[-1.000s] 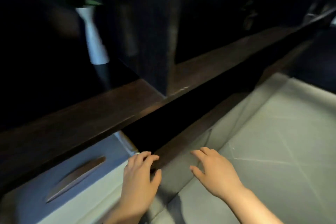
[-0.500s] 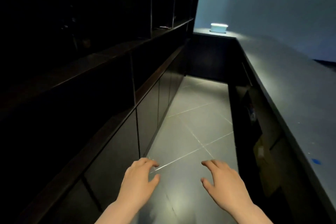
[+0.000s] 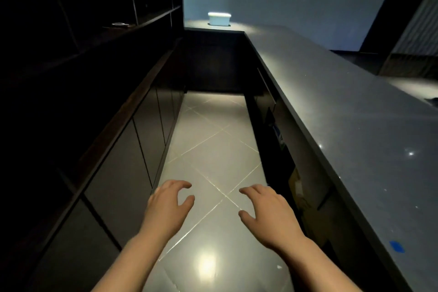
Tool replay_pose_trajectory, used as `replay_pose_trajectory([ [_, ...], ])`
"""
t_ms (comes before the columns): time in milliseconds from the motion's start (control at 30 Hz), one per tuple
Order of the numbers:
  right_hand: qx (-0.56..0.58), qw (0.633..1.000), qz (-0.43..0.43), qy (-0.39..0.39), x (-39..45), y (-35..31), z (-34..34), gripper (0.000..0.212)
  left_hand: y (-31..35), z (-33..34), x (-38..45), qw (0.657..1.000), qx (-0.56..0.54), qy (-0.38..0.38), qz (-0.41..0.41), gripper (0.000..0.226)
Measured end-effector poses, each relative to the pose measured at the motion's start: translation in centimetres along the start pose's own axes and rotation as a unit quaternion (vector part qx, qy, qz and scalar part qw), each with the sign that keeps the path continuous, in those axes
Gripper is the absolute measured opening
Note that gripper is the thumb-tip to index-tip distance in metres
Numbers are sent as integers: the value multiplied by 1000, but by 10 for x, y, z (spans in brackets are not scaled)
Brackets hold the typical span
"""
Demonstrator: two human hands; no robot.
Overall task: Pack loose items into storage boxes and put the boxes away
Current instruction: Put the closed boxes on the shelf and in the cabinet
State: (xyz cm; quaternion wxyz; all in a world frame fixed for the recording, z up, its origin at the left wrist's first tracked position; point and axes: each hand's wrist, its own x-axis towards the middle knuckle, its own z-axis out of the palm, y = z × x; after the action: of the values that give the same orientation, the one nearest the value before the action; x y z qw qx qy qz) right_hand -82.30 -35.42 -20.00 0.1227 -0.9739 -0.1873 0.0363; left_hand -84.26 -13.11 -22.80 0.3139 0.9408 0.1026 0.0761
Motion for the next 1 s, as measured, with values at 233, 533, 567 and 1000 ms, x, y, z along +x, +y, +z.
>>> replay_pose_trajectory([
  [233,15,998,66,10,152,4,-15,49,-23,-2,147,999,7,-30,23,28],
  [533,23,996,85,24,307,19,-19,46,-14,1,321,997,2,-39,68,29],
  [567,20,996,81,24,327,22,-18,46,-15,4,341,997,5,-41,68,29],
  [1000,6,999,50,9,621,75,-39,47,-9,29,632,996,48,-40,59,32],
])
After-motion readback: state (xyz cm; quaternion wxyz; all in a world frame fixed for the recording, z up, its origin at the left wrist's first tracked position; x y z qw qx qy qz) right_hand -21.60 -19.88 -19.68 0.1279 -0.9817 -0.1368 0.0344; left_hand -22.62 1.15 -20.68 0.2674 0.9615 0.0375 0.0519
